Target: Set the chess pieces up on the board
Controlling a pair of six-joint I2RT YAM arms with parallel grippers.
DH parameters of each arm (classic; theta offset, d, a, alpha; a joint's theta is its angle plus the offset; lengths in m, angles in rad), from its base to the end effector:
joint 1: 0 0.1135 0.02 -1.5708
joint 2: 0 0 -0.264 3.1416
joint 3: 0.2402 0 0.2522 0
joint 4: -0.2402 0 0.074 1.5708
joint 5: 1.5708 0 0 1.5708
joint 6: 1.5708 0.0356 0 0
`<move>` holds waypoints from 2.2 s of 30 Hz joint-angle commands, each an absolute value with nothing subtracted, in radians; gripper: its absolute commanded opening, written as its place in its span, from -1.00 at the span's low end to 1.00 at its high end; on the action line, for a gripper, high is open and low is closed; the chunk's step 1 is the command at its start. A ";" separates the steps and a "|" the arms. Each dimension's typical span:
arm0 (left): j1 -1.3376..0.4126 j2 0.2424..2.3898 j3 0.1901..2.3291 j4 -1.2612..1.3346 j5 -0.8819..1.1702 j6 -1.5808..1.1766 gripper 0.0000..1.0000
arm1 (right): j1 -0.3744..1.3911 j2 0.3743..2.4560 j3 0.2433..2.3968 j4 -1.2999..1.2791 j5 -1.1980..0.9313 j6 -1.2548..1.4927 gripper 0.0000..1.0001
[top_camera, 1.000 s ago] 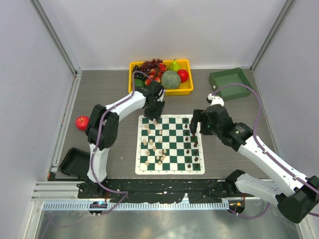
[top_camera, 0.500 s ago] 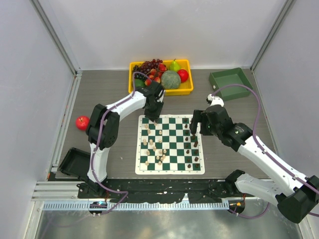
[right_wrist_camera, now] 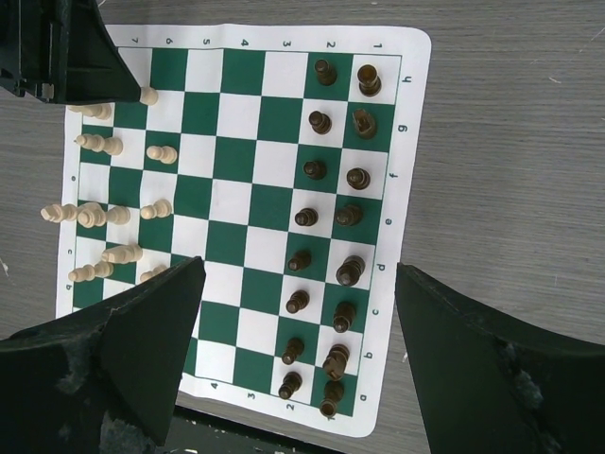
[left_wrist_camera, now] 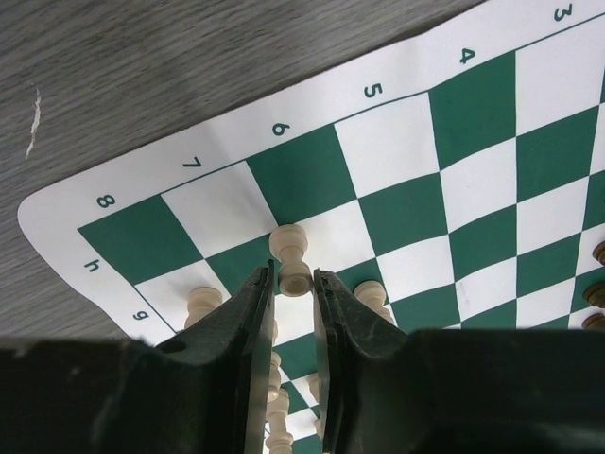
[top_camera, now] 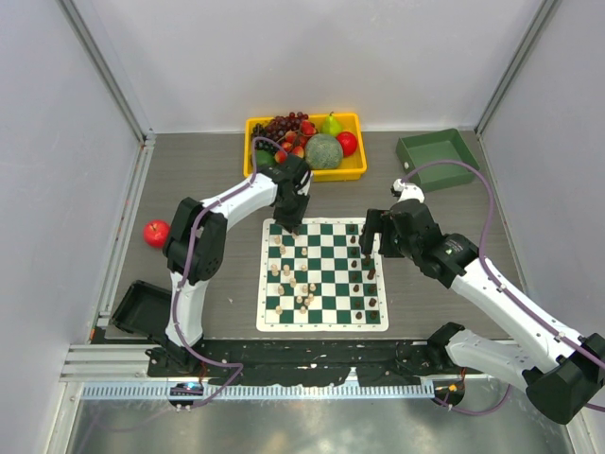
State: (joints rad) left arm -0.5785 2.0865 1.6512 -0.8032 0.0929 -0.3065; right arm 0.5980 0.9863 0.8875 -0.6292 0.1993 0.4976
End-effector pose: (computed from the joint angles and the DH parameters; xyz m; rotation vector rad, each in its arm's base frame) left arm 0.3610 -0.2397 0.1908 0.4103 2.8335 -0.3259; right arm 0.1736 0.1098 0.2968 -0.0125 2.3049 0.3410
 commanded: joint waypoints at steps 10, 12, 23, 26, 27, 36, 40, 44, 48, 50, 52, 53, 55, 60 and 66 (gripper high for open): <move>-0.584 2.102 1.701 -0.811 0.126 -0.298 -0.56 | 0.594 0.980 0.882 -0.598 0.201 0.492 0.76; -0.586 2.100 1.701 -0.813 0.124 -0.295 -0.67 | 0.592 0.979 0.882 -0.597 0.199 0.491 0.77; -0.577 2.005 1.663 -0.805 0.009 -0.288 -1.00 | 0.591 0.985 0.885 -0.597 0.193 0.491 0.76; -0.561 1.982 1.655 -0.804 -0.028 -0.285 -1.00 | 0.591 0.991 0.887 -0.598 0.193 0.494 0.77; -0.555 1.976 1.654 -0.805 -0.032 -0.285 -1.00 | 0.591 0.991 0.887 -0.597 0.190 0.494 0.77; -0.509 1.979 1.602 -0.784 -0.049 -0.291 -1.00 | 0.591 1.006 0.897 -0.592 0.176 0.502 0.76; -0.497 1.974 1.578 -0.761 -0.061 -0.293 -1.00 | 0.591 1.019 0.903 -0.591 0.173 0.502 0.76; -0.495 1.983 1.585 -0.759 -0.074 -0.287 -1.00 | 0.591 1.035 0.911 -0.592 0.166 0.502 0.76; -0.494 1.991 1.589 -0.752 -0.071 -0.287 -1.00 | 0.591 1.043 0.916 -0.588 0.163 0.505 0.76; -0.494 1.993 1.589 -0.746 -0.068 -0.287 -1.00 | 0.591 1.046 0.917 -0.586 0.161 0.506 0.76; -0.494 1.994 1.589 -0.739 -0.061 -0.288 -1.00 | 0.591 1.046 0.919 -0.586 0.161 0.506 0.76; -0.494 1.996 1.589 -0.736 -0.060 -0.287 -1.00 | 0.591 1.048 0.919 -0.586 0.160 0.505 0.76; -0.494 1.997 1.592 -0.733 -0.052 -0.290 -1.00 | 0.591 1.046 0.917 -0.588 0.161 0.505 0.76; -0.495 2.008 1.586 -0.727 -0.046 -0.295 -1.00 | 0.591 1.046 0.916 -0.586 0.161 0.505 0.76; -0.494 1.997 1.520 -0.661 -0.022 -0.318 -1.00 | 0.591 1.046 0.916 -0.588 0.160 0.500 0.77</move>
